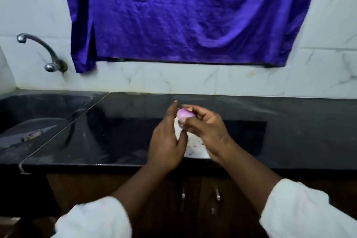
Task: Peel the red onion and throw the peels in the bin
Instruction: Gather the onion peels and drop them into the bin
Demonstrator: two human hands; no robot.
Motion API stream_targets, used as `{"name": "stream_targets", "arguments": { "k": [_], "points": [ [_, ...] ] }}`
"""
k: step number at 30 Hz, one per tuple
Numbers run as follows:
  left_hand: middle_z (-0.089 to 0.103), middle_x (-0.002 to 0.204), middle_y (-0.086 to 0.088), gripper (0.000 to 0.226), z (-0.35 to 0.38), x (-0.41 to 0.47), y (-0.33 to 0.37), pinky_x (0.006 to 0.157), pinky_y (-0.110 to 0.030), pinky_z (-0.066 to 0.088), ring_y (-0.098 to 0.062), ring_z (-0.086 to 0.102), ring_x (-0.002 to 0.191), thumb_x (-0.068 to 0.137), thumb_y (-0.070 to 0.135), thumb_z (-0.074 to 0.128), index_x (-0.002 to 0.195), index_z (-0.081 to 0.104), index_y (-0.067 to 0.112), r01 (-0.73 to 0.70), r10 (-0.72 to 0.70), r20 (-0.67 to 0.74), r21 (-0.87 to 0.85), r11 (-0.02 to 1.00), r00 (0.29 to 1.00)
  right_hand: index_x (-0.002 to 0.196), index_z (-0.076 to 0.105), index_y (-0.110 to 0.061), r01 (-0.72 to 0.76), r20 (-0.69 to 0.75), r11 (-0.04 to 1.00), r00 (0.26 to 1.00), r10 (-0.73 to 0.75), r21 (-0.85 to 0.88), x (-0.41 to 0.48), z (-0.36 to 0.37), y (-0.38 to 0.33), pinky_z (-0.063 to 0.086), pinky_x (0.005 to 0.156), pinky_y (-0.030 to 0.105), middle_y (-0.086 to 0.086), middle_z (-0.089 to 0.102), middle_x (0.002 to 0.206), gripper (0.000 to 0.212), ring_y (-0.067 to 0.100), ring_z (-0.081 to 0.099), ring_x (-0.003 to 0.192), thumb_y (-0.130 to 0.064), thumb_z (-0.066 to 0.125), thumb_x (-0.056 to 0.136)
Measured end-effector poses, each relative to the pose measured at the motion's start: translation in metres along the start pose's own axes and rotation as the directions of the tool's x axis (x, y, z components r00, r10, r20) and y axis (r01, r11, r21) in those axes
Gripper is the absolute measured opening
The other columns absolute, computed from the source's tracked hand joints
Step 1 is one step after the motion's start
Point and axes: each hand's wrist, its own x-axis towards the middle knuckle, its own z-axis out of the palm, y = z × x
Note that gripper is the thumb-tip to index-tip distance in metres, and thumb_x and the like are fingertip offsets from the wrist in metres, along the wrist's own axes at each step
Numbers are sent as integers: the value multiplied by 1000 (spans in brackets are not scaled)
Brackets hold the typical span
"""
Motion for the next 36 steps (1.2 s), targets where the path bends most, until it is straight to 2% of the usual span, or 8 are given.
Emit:
{"name": "stream_targets", "arguments": {
  "k": [4,8,14,18,23,28,32,36],
  "points": [
    [36,168,-9,88,57,49,-19,120,-45,37,-32,42,150,101,49,55,168,5,22,82,-149,384,185,979,911,102,75,-5,-80,-247,997,966,81,12,49,-50,18,61,86,28,11,74,96,14,19,70,90,-3,73,88],
    [29,170,-16,75,83,57,-29,126,-48,25,-34,26,157,106,57,39,165,22,15,27,-308,630,414,910,714,97,72,0,-186,-321,980,925,201,77,64,-59,52,57,81,27,9,63,76,8,14,60,70,0,71,89],
    [-3,177,-7,76,64,22,-15,133,-36,0,-20,-4,164,110,55,31,168,1,16,-240,-123,789,325,915,602,88,71,-4,-181,-381,970,895,231,163,66,-67,79,56,84,30,4,57,67,4,16,57,70,0,71,87],
    [13,176,1,61,43,2,-14,129,-24,6,-13,9,163,112,39,37,167,19,20,-307,55,743,207,929,667,100,71,2,-169,-380,972,898,221,166,70,-68,80,58,93,33,5,60,74,14,15,61,73,0,73,86],
    [54,156,16,49,29,-30,-5,114,-4,22,4,41,147,102,12,46,146,61,30,-270,163,564,111,956,810,109,72,1,-165,-382,981,904,190,98,68,-68,84,57,79,26,9,69,91,22,16,67,81,-3,75,87],
    [78,122,12,42,24,-59,-9,92,-16,57,-2,74,110,84,24,54,115,81,29,-431,329,467,129,893,821,111,72,-2,-185,-372,983,911,176,11,67,-60,86,56,80,30,11,70,95,27,19,67,83,-4,77,84],
    [78,123,7,33,33,-74,-13,87,-20,61,-7,74,108,88,27,61,116,80,25,-543,429,433,183,819,793,112,72,-1,-180,-345,983,925,159,-31,57,-51,83,56,80,30,12,72,97,29,20,68,85,-3,77,84],
    [76,103,6,17,31,-70,-14,67,-28,60,-13,71,90,84,23,73,100,77,20,-586,479,364,287,758,799,113,73,-5,-182,-285,983,943,170,-15,37,-34,77,58,84,29,13,76,103,27,23,72,95,-8,77,86]
  ]
}}
